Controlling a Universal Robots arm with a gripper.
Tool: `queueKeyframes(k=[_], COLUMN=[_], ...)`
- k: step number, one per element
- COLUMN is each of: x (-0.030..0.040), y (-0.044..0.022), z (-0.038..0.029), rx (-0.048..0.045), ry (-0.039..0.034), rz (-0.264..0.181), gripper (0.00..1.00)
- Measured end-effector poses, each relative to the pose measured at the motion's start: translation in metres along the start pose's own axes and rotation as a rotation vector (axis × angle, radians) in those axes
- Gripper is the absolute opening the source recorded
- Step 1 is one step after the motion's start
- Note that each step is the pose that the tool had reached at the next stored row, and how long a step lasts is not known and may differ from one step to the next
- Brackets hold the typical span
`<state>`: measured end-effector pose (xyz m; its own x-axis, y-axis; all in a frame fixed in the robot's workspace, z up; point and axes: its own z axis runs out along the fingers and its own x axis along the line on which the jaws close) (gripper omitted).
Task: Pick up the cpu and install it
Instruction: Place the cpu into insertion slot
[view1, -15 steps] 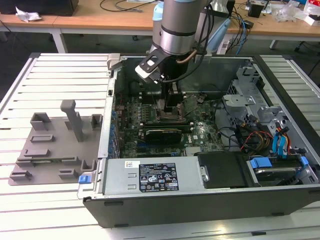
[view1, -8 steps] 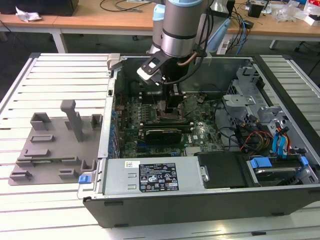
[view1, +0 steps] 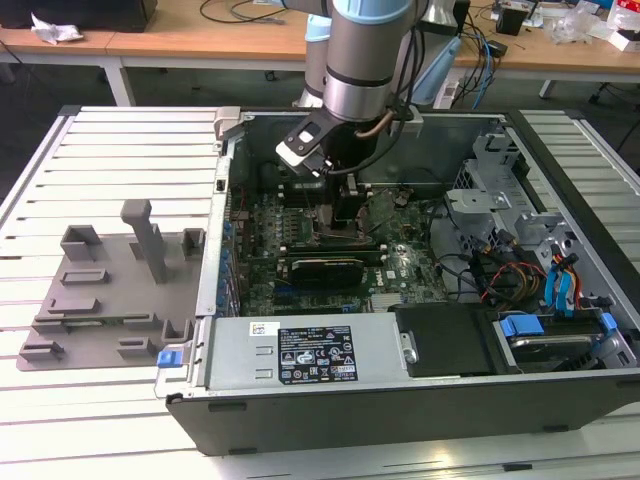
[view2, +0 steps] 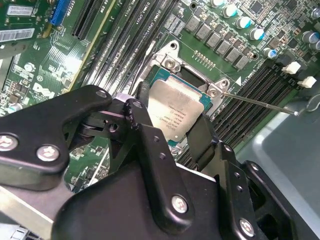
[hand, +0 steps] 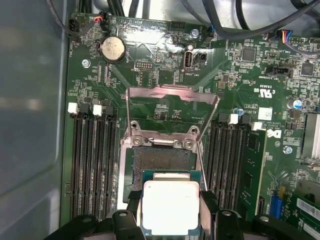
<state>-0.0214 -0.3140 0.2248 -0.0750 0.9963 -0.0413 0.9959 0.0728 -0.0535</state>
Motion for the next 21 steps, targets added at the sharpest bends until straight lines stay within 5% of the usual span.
queueKeyframes(k=[21], x=[0.001], y=[0.0023], z=[0.0207], rx=[0.0001], ry=[-0.0003], rz=[0.0], gripper=[0.55])
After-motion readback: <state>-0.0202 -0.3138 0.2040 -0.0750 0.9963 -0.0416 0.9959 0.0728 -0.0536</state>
